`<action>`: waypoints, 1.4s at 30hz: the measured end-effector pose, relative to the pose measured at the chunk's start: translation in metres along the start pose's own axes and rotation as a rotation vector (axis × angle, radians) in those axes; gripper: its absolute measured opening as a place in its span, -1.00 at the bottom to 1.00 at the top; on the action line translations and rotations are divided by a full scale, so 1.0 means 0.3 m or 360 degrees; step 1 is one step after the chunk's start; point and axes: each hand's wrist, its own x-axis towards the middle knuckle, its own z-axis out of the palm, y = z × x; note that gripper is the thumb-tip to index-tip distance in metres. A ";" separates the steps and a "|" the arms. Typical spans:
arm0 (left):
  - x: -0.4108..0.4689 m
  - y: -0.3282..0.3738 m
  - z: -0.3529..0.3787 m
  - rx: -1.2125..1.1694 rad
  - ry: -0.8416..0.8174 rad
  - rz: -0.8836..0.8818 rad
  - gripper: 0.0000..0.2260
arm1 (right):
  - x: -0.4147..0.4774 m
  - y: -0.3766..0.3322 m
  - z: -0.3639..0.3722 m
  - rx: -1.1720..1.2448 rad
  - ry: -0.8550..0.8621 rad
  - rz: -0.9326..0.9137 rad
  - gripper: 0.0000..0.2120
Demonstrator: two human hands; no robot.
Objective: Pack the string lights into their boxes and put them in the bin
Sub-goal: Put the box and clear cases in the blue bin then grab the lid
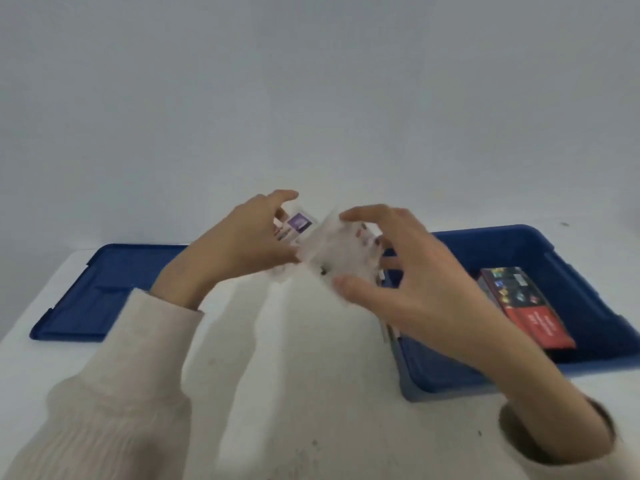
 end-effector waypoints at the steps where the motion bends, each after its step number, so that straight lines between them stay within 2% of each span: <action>1: 0.003 0.075 0.009 -0.0032 -0.0041 0.0094 -0.31 | -0.007 0.024 -0.090 0.0062 0.0041 0.0023 -0.53; 5: 0.045 0.296 0.158 0.0024 -0.0323 0.0382 -0.30 | -0.031 0.197 -0.377 0.0102 -0.0017 0.0147 -0.49; 8: 0.085 0.377 0.342 0.0226 -0.0538 0.0470 -0.31 | -0.054 0.343 -0.489 0.0076 -0.0148 0.0199 -0.53; 10: 0.091 0.395 0.454 0.0453 -0.0649 0.0507 -0.36 | -0.066 0.399 -0.504 0.0032 -0.0271 0.0221 -0.51; 14: 0.098 0.372 0.578 0.0784 -0.0848 0.0493 -0.42 | -0.067 0.472 -0.457 -0.0481 -0.0618 -0.0019 -0.48; 18: 0.111 0.365 0.618 0.0832 -0.1024 0.0406 -0.47 | -0.055 0.527 -0.412 -0.0780 -0.0944 -0.0191 -0.50; 22: 0.110 0.341 0.657 0.0959 -0.0956 0.0288 -0.60 | -0.041 0.547 -0.407 -0.1011 -0.1200 -0.0261 -0.52; 25: 0.108 0.328 0.678 0.1117 -0.0940 0.0247 -0.71 | -0.039 0.555 -0.394 -0.1272 -0.1250 -0.0434 -0.47; 27: 0.113 0.328 0.686 0.1178 -0.0957 0.0240 -0.73 | -0.041 0.562 -0.371 -0.1437 -0.1306 -0.0576 -0.44; 32: 0.117 0.335 0.687 0.1344 -0.0986 0.0248 -0.72 | -0.047 0.575 -0.304 -0.1641 -0.1452 -0.0661 -0.48; 35: 0.105 0.366 0.649 0.1244 -0.0826 0.0280 -0.72 | -0.040 0.573 -0.291 -0.1657 -0.1571 -0.0576 -0.45; 39: 0.122 0.381 0.556 0.1116 -0.0107 0.0435 -0.72 | -0.041 0.567 -0.307 -0.1419 -0.1696 -0.0270 -0.46; 41: 0.134 0.359 0.534 0.1102 0.0154 0.0286 -0.61 | -0.052 0.571 -0.298 -0.1440 -0.1684 -0.0294 -0.49; 42: 0.135 0.344 0.531 0.1072 0.0181 0.0152 -0.54 | -0.058 0.571 -0.293 -0.1456 -0.1657 -0.0314 -0.50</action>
